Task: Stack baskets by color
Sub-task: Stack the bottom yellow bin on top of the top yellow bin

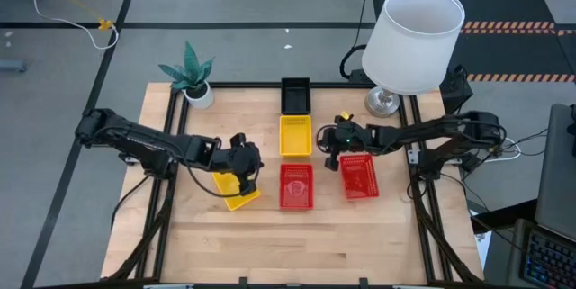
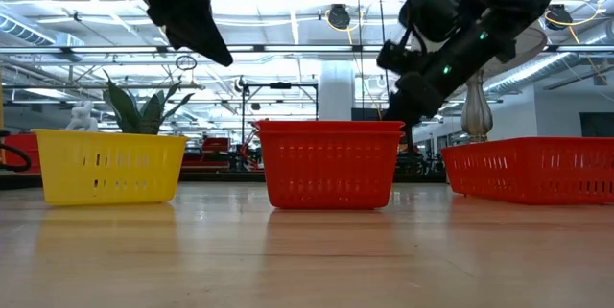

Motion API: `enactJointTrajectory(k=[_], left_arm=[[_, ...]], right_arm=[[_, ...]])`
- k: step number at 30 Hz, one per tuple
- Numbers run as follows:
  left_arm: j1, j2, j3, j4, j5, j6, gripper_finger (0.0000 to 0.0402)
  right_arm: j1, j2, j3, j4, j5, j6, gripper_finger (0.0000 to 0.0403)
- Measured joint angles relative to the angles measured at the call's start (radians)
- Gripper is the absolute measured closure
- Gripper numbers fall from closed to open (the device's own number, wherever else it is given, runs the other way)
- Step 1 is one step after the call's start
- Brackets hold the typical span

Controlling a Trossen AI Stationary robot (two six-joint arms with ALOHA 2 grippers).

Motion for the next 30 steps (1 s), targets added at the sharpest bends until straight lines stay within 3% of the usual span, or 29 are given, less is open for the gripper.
enactJointTrajectory(k=[8, 19, 24, 30], left_arm=[[-0.042, 0.0, 0.0, 0.001, 0.0, -0.023, 0.038], [-0.064, 0.0, 0.0, 0.01, -0.001, -0.083, 0.038], [-0.109, 0.0, 0.0, 0.01, -0.007, -0.108, 0.038], [-0.17, 0.0, 0.0, 0.009, -0.02, -0.151, 0.038]], right_arm=[[0.073, -0.18, 0.028, -0.182, 0.005, 0.098, 0.0401], [0.363, -0.236, 0.279, -0.69, 0.1, 0.283, 0.0401], [0.511, -0.235, 0.313, -0.729, 0.201, 0.372, 0.0401], [0.644, -0.235, 0.343, -0.76, 0.209, 0.511, 0.0401]])
